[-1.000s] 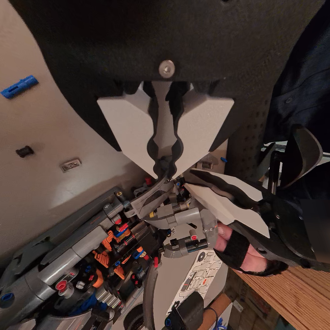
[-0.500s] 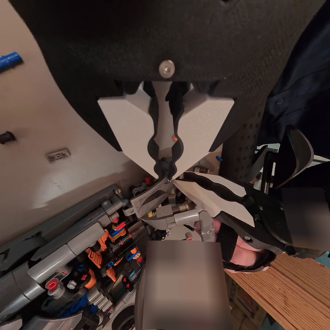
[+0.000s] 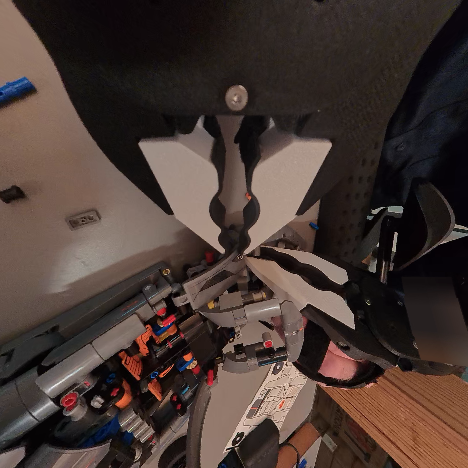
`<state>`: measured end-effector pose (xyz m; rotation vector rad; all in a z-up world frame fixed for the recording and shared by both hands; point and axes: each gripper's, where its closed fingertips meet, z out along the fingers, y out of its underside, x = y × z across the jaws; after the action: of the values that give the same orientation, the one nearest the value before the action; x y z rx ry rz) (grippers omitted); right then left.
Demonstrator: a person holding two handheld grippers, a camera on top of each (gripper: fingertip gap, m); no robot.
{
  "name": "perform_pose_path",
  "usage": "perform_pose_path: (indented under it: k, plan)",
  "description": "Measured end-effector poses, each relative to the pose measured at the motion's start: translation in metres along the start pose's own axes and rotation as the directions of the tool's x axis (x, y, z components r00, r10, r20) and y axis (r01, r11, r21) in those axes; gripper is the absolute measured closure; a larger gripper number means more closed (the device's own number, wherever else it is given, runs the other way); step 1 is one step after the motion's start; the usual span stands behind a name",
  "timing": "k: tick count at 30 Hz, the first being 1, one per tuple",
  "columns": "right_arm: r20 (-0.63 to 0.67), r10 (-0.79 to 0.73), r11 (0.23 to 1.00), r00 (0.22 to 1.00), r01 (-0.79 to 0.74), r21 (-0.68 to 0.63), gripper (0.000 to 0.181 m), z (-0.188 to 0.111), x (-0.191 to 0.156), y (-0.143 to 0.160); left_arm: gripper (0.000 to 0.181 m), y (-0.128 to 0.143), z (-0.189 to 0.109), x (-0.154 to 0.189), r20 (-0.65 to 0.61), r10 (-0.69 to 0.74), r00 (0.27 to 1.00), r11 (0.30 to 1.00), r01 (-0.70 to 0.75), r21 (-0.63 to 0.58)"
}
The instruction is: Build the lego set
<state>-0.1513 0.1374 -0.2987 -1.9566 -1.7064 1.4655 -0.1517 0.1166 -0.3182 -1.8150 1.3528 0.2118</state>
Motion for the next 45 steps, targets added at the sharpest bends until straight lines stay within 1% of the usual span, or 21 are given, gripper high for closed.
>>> perform_pose_path:
  k: [8,13,15,17,18,21,23,25,29,31,33,36,39,45]
  plan:
    - [0.004,-0.003,1.000,1.000,0.003,-0.012,0.179,-0.002,0.000,0.001,0.175,0.001,0.000,0.000,-0.012,-0.014,1.000,1.000,0.014,0.014]
    - [-0.018,-0.027,1.000,0.999,0.027,-0.013,0.179,-0.002,0.001,0.001,0.175,0.001,0.000,0.000,-0.012,-0.011,1.000,1.000,0.012,0.012]
    - [-0.035,-0.054,0.998,0.998,0.053,-0.026,0.177,-0.003,0.000,0.002,0.175,0.001,0.000,0.000,-0.014,-0.010,1.000,1.000,0.010,0.011]
    - [-0.041,-0.056,0.998,0.998,0.055,-0.040,0.165,-0.004,0.000,0.004,0.175,0.001,-0.001,0.000,-0.008,-0.003,1.000,1.000,0.003,0.009]
    - [-0.042,-0.061,0.997,0.997,0.059,-0.053,0.162,-0.005,0.000,0.006,0.175,0.002,-0.001,-0.001,-0.003,0.002,1.000,1.000,-0.002,0.006]
    - [-0.078,-0.106,0.992,0.991,0.100,-0.083,0.162,-0.002,-0.001,0.008,0.175,0.005,-0.002,-0.001,-0.001,-0.007,1.000,1.000,0.007,0.007]
    - [-0.092,-0.130,0.989,0.987,0.123,-0.086,0.166,0.001,-0.002,0.007,0.174,0.005,-0.002,-0.001,-0.003,-0.015,1.000,1.000,0.015,0.011]
    - [-0.090,-0.128,0.989,0.988,0.121,-0.087,0.174,0.004,-0.003,0.008,0.174,0.006,-0.002,-0.001,0.001,-0.008,1.000,1.000,0.008,0.007]
    - [-0.069,-0.094,0.994,0.993,0.090,-0.065,0.179,0.005,-0.003,0.006,0.174,0.006,-0.002,-0.002,-0.006,-0.013,1.000,1.000,0.013,0.010]
    - [-0.071,-0.095,0.994,0.993,0.091,-0.060,0.177,0.005,-0.003,0.006,0.174,0.006,-0.003,-0.002,-0.013,-0.021,1.000,1.000,0.022,0.014]
    - [-0.090,-0.084,0.995,0.992,0.078,-0.067,0.163,0.004,0.001,0.007,0.174,0.007,-0.003,-0.002,-0.016,-0.027,1.000,0.999,0.027,0.022]
    - [-0.075,-0.107,0.992,0.991,0.101,-0.079,0.171,0.004,0.000,0.009,0.175,0.008,-0.004,-0.002,-0.019,-0.032,0.999,0.999,0.032,0.025]
    - [-0.086,-0.165,0.983,0.983,0.157,-0.092,0.171,0.006,-0.002,0.010,0.175,0.008,-0.004,-0.002,-0.026,-0.041,0.999,0.999,0.042,0.031]
    - [-0.107,-0.220,0.973,0.970,0.211,-0.089,0.172,0.008,-0.002,0.008,0.176,0.009,-0.006,-0.002,-0.034,-0.057,0.998,0.997,0.058,0.052]
